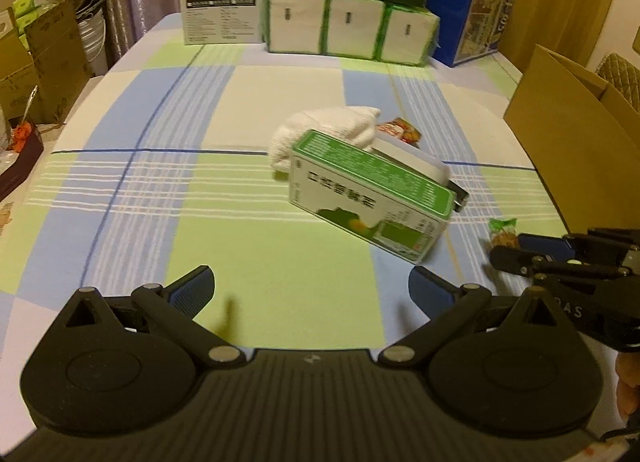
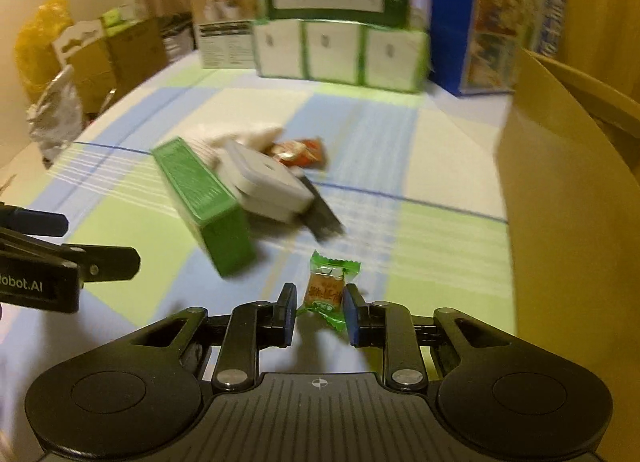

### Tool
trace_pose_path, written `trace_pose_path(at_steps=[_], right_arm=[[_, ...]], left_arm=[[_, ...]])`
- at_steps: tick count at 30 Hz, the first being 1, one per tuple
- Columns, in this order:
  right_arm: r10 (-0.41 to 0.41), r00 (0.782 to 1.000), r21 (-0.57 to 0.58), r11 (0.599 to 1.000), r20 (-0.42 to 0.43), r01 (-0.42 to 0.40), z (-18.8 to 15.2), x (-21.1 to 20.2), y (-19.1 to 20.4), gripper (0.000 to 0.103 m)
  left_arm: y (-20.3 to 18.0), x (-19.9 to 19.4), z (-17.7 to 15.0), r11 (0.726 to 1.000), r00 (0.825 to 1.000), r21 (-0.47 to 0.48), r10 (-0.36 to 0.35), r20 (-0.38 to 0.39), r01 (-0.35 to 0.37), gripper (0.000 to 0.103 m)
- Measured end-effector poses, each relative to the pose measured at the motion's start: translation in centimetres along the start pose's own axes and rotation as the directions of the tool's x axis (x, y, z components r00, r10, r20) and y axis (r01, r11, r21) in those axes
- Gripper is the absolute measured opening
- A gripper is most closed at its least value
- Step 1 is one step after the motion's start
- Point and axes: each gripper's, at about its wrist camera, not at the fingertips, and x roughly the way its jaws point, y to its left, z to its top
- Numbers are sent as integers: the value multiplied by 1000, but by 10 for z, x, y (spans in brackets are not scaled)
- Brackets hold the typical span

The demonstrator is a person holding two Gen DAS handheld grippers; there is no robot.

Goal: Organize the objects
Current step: 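Grasp the green box with the left gripper while right holds the snack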

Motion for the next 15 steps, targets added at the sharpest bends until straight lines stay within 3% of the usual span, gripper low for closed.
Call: trace_pose_path(at_steps=[9,15], right_arm=[[58,998,-114,992,8,-56,12,23,24,22],[232,973,-240,944,-12,-228,0,13,50,22]], left_arm=[[21,-8,5,999,1000,-32,9,13,-9,102],[22,-15,10,999,999,-39,19,36,-18,102]])
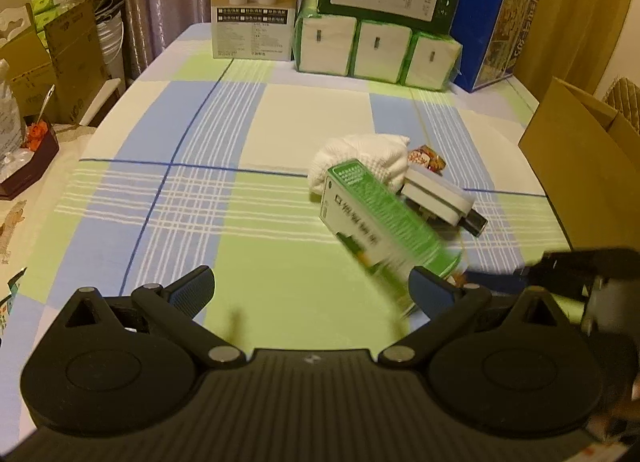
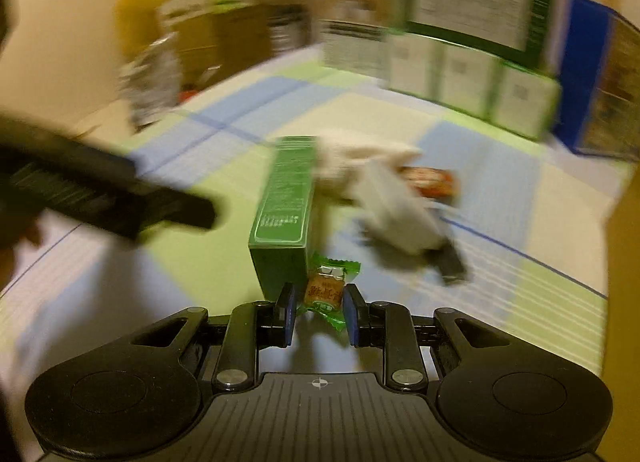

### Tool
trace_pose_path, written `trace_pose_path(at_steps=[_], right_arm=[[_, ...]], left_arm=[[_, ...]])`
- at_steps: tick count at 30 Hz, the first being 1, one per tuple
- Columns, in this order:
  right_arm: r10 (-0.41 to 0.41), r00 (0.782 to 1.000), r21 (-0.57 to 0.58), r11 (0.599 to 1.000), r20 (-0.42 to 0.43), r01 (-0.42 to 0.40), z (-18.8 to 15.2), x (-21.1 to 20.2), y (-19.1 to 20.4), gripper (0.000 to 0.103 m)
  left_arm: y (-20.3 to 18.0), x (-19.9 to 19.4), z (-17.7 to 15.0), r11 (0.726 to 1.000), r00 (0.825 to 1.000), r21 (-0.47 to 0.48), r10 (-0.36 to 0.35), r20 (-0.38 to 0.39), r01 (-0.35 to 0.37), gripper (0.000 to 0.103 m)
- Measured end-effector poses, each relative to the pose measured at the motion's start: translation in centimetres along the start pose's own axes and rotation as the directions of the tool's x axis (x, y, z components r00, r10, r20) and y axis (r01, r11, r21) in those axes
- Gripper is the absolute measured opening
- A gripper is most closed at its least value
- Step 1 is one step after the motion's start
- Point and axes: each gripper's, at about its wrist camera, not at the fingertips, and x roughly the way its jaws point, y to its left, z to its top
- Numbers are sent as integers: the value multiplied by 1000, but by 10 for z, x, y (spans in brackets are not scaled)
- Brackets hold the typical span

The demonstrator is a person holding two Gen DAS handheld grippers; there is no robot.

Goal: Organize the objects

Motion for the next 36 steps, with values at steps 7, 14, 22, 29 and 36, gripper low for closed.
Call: trace_pose_path(at_steps=[7,14,22,29,36], right_arm=[[-84,995,80,993,-61,89,-12,-6,-12,22],[-155,985,177,970,-82,167,-22,-15,-33,22],[-154,984,258,951,-87,171,-25,-25,-42,22],[-163,981,300,935,-104,188,-34,-39,-41,22],[-172,980,298,934,-100,194,-35,-40,-41,22]], left_arm=[[-19,15,9,998,998,-3,-62,-3,62,96],[-46,52,23,998,996,43,-50,-75,53,47],[-52,49,13,990,991,136,-6,-133,24,25],[-66,23,-22,969,984,241,-12,-179,56,26],[-65,39,-21,972,980,228,-6,-198,52,26]])
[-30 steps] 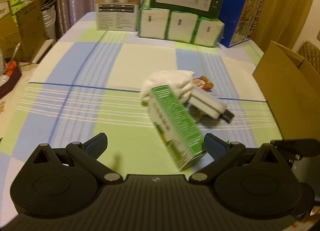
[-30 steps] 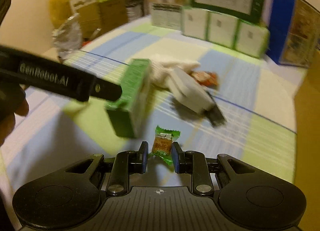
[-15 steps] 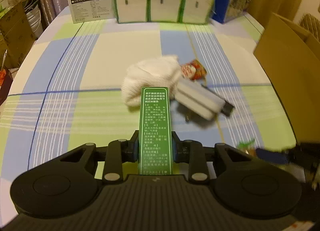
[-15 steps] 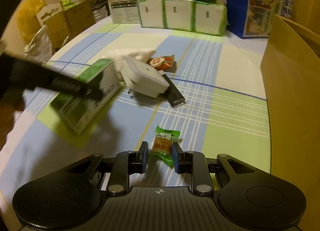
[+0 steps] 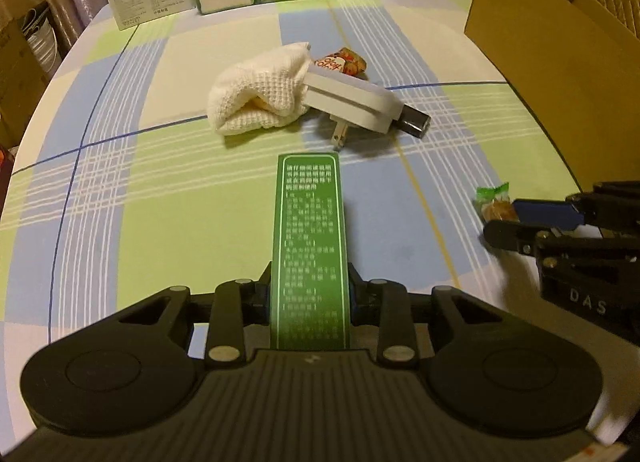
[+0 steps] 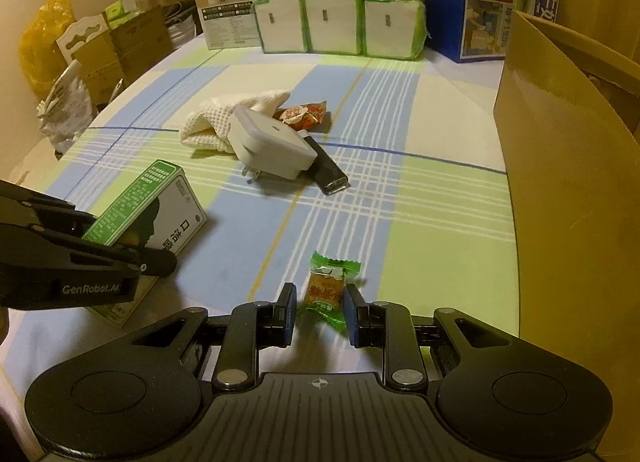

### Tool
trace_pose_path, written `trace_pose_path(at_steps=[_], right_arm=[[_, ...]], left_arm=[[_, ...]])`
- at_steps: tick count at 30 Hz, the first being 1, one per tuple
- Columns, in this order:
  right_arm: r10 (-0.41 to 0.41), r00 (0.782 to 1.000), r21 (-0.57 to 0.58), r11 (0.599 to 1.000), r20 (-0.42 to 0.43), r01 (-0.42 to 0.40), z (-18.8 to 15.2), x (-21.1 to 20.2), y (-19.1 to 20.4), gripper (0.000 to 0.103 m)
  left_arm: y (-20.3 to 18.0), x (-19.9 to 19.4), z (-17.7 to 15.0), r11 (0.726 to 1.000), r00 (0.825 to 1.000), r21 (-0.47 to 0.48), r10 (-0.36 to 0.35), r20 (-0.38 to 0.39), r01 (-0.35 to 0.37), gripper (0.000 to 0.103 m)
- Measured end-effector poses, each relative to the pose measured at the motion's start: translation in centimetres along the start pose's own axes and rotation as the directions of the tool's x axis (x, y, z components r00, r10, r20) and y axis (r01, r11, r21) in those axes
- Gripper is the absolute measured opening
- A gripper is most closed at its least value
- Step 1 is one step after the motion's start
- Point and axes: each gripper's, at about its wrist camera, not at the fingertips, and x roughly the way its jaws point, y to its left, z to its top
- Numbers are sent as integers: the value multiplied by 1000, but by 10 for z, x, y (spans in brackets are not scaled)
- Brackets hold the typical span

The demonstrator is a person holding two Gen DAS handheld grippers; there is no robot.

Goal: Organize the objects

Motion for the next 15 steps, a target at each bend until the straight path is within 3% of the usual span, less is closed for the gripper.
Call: trace_pose_path(at_steps=[8,15], right_arm=[[-11,1000,18,1000,13,11,-1,-5,-2,22],[-24,999,38,999,44,22,-18,-45,3,22]], left_arm=[[-5,-15,-3,1000,1000,-5,-19,13,19,25],[-16,-58,-7,999,997,-29,-31,68,33,25]])
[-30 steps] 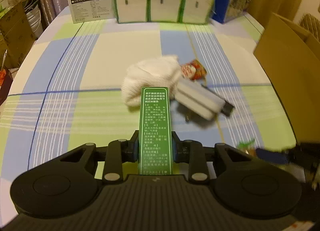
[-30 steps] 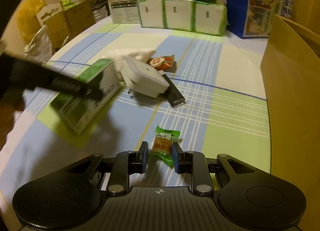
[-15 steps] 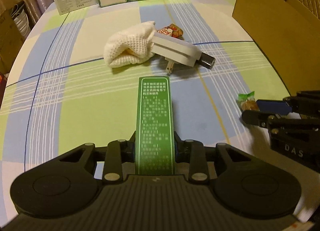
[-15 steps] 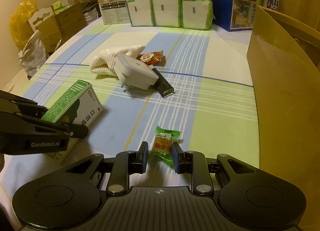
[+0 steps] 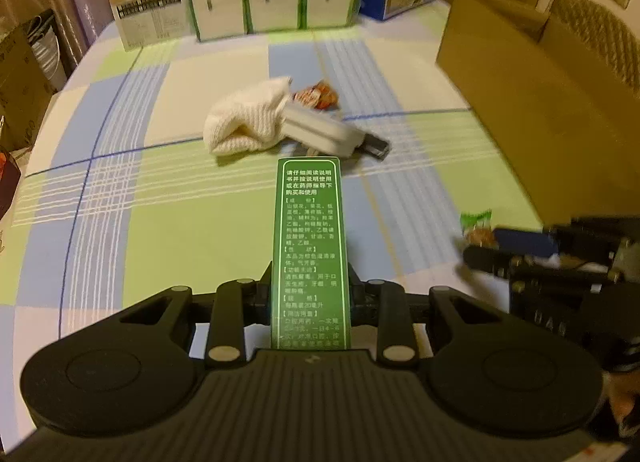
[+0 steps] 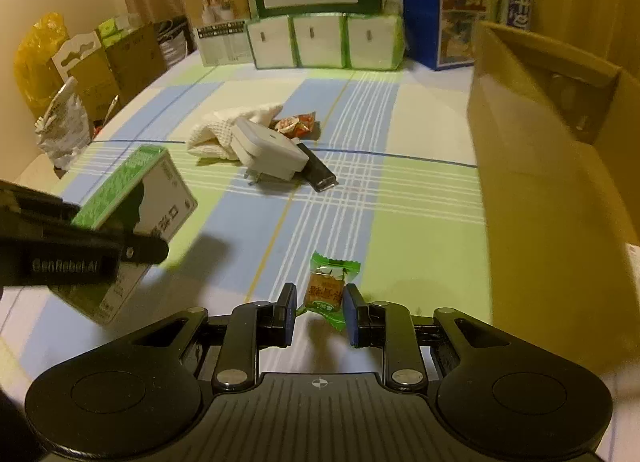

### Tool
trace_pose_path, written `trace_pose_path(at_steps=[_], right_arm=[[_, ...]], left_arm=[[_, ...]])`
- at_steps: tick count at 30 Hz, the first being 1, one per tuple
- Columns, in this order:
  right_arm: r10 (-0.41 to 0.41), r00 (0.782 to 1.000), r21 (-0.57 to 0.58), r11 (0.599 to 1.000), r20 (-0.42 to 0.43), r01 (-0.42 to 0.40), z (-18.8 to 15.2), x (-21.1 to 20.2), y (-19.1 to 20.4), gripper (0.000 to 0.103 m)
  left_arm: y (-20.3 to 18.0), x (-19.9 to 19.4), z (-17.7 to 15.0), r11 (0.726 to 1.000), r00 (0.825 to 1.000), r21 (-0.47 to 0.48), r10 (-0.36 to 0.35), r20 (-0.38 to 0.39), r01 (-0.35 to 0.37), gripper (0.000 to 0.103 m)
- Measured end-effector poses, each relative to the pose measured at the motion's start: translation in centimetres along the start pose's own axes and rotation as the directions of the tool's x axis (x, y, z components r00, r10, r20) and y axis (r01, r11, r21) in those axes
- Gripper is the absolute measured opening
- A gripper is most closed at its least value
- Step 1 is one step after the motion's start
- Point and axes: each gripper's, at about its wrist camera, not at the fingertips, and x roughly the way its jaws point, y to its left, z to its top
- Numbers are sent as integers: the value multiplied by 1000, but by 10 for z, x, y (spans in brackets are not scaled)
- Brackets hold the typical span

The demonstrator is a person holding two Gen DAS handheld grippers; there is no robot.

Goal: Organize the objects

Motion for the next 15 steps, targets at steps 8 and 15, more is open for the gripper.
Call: trace_pose_path(at_steps=[8,15], right_arm=[[-29,995,16,999,94,28,-2,-83,5,22],[-110,978,60,993,177,101,-6,-153,-14,22]], left_arm=[[-32,-59,-4,999,996,-13,-46,73,47,25],[-72,-101,-3,995,987,13,-99,129,99,25]])
